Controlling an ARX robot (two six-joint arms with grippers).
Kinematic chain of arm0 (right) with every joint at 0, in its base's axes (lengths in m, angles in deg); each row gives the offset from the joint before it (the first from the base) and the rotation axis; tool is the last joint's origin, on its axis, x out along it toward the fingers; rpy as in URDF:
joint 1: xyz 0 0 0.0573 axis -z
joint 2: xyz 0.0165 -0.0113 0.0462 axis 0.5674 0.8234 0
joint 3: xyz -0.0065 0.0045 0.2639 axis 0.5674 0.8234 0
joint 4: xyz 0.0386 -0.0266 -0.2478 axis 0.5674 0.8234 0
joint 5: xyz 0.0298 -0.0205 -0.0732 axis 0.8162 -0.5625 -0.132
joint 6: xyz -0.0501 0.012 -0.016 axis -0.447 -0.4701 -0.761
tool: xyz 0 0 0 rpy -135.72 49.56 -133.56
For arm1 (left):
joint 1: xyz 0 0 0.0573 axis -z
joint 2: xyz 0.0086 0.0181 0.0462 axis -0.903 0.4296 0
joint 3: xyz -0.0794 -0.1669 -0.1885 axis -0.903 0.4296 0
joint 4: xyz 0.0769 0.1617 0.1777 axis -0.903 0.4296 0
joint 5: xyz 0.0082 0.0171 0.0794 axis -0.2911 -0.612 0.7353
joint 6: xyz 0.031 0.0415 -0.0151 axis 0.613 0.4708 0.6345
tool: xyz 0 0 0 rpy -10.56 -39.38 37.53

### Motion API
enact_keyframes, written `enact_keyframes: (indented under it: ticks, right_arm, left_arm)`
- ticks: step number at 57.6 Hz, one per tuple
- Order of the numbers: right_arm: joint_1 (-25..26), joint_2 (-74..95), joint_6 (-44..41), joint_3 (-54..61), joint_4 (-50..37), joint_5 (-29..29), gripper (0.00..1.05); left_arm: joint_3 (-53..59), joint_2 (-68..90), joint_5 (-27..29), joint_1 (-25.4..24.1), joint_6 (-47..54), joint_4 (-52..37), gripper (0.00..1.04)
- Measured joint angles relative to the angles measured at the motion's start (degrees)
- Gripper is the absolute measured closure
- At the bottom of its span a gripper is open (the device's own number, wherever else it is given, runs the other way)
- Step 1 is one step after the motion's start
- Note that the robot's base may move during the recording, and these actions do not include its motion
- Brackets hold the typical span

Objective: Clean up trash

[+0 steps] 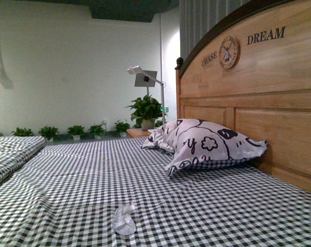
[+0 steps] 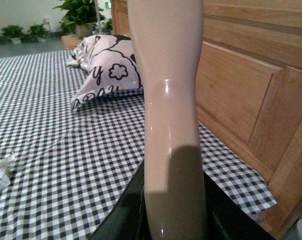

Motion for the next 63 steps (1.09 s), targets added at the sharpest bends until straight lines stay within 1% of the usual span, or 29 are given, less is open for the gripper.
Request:
enact_keyframes:
  ticks: [3, 7, 11, 14, 18, 26, 41, 54, 63]
  right_arm:
    - [0.02, 0.0, 0.0, 0.0, 0.0, -0.04, 0.85]
    - [0.04, 0.0, 0.0, 0.0, 0.0, -0.17, 0.85]
    - [0.04, 0.0, 0.0, 0.0, 0.0, -0.17, 0.85]
    - [0.04, 0.0, 0.0, 0.0, 0.02, -0.17, 0.85]
    - [0.04, 0.0, 0.0, 0.0, 0.02, -0.17, 0.85]
    - [0.04, 0.0, 0.0, 0.0, 0.0, -0.17, 0.85]
    - [0.04, 0.0, 0.0, 0.0, 0.0, -0.17, 0.85]
    - [0.04, 0.0, 0.0, 0.0, 0.0, -0.17, 0.85]
    - [0.04, 0.0, 0.0, 0.0, 0.0, -0.17, 0.85]
  left_arm:
    - [-0.48, 4.7, -1.77, -0.61, 3.06, -1.75, 0.77]
    - [-2.03, 11.56, -5.29, -1.11, 9.64, -3.69, 0.77]
    - [-4.15, 17.22, -7.06, -1.11, 15.41, -4.72, 0.77]
    - [-6.8, 23.34, -8.55, -0.9, 23.65, -4.07, 0.77]
    - [-9.57, 30.03, -8.85, 0.04, 32.61, -1.64, 0.77]
    - [-13.38, 37.75, -8.92, 2.32, 41.44, 1.53, 0.77]
    - [-16.04, 44.59, -8.5, 5.29, 45.59, 0.63, 0.77]
    - [-17.62, 49.2, -8.55, 6.32, 45.86, 0.72, 0.77]
    - [-19.26, 51.52, -9.16, 6.45, 45.83, 3.37, 0.77]
